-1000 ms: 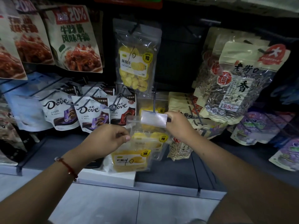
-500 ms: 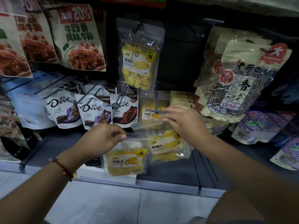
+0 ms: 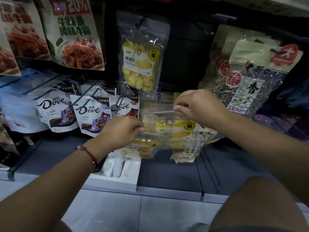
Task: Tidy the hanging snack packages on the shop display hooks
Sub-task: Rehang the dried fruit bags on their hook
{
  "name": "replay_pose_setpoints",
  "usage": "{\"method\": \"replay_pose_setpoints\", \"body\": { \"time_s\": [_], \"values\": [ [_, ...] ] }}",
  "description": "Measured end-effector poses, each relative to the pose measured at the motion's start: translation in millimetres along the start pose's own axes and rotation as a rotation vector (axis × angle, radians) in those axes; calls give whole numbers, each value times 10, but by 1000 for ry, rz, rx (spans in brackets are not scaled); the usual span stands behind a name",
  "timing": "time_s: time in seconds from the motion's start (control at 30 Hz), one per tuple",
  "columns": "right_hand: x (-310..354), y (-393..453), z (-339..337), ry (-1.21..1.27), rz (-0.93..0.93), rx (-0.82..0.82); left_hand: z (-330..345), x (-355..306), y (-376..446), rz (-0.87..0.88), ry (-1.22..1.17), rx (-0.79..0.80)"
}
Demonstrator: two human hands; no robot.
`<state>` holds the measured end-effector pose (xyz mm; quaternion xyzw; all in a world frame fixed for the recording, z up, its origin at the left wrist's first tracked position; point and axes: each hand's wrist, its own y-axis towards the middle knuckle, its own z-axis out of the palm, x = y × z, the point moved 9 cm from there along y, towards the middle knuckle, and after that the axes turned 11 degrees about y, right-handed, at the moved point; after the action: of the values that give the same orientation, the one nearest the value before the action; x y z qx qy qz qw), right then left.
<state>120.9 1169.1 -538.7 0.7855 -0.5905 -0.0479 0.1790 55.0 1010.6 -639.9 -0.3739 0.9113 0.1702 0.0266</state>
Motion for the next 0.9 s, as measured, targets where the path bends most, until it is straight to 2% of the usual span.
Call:
{"method": "replay_pose_setpoints", "body": {
  "time_s": [0.23,0.37,0.53,0.67,0.9],
  "values": [
    [84,-125,-234,-98,-41,1,132,1,134,-111,-240,-51],
    [47,-261,-298,-112,-12,13,189,-93,203,-173,-400,-148],
    [-49,-470,-322,-41,74,-7,231,-106,204,-290,-555,-266],
    [-151,-655,-429,48,151,-99,322,-12,232,-392,-657,-327],
    [-174,-812,-483,73,218,-130,512,-3,370,-441,-724,-245]
  ]
}}
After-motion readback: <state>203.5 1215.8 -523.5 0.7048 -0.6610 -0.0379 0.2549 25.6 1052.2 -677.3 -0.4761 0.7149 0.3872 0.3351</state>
